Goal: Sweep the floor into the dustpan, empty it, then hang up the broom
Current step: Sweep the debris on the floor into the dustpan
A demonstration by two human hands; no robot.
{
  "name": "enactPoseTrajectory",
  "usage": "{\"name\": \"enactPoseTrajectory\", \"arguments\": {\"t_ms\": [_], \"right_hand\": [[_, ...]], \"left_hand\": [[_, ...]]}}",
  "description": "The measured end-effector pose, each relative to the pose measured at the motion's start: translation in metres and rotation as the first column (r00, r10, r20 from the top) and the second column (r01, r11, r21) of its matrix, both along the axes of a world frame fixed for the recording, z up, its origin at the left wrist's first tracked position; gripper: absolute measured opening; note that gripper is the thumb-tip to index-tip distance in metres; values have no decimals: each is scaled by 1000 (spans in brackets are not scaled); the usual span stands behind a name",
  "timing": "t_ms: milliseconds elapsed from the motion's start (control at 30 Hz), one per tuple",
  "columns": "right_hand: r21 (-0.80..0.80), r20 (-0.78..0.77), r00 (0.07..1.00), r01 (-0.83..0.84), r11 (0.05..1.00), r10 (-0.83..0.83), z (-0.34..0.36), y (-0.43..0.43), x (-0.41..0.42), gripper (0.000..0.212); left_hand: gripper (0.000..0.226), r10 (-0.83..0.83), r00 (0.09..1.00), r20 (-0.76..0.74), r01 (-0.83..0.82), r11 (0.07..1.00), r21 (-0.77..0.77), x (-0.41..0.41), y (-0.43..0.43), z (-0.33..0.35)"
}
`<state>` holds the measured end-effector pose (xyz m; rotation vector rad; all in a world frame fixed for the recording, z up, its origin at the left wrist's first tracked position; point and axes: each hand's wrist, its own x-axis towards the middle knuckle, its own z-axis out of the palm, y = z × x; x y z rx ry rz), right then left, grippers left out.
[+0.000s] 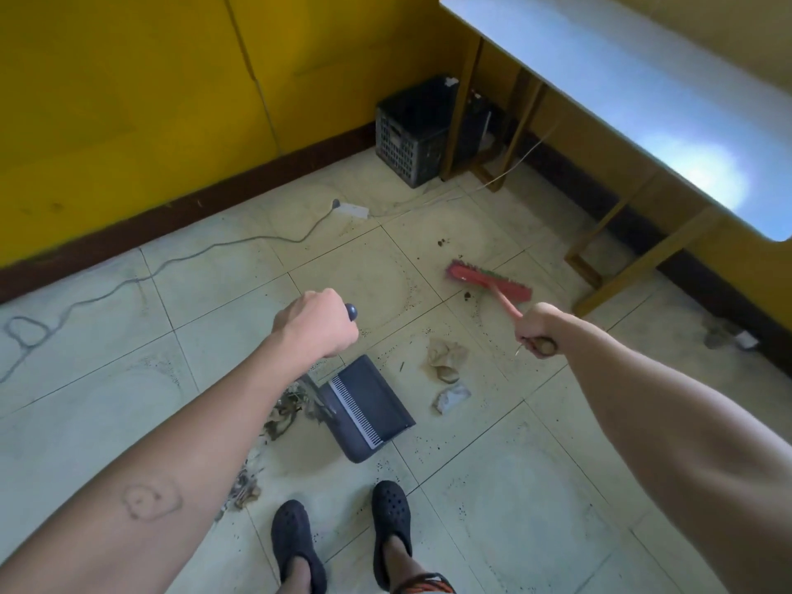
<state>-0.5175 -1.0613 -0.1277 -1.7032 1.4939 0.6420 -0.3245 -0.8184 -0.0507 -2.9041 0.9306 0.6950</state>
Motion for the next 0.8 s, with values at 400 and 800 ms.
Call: {"name": "enactPoseTrajectory", "arguments": {"t_ms": [400,800], "right_hand": [[-60,-62,998,-13,998,9,-51,-38,-2,44],[15,-279,950,-139,990,137,-73,-3,-11,55]], "left_hand": [[16,-22,998,-52,24,999,37,-20,-41,-25],[15,-43,997,-59,46,998,54,-22,-34,-24]]}}
